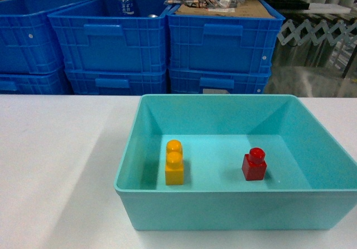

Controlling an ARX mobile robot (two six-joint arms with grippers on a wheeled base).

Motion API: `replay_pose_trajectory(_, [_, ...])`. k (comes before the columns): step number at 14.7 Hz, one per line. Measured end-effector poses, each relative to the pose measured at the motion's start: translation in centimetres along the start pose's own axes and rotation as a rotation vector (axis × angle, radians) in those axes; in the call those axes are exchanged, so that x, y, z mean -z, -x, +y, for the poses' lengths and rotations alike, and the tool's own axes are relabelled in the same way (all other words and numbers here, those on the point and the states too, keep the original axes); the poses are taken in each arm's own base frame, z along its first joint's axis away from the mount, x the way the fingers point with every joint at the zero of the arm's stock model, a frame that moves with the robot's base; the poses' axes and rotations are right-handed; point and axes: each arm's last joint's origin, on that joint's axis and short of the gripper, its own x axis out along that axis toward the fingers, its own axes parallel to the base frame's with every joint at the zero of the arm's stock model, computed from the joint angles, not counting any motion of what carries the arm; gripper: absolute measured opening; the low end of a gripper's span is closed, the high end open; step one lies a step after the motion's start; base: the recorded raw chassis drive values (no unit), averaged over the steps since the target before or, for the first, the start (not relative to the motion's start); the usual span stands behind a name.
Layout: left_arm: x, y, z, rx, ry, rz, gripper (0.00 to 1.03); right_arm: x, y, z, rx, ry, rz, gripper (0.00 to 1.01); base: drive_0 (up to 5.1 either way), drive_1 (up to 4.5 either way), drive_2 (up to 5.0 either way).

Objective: Pick red block from blue box to shelf

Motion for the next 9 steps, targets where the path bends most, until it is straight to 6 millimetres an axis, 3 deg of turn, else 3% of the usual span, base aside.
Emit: replay_pose_trajectory(9, [0.0, 0.0, 0.0, 0.0, 0.0, 0.0, 0.98, 0.0, 0.0, 0.0, 0.0, 0.0, 0.0, 0.98, 0.0, 0.0, 0.0])
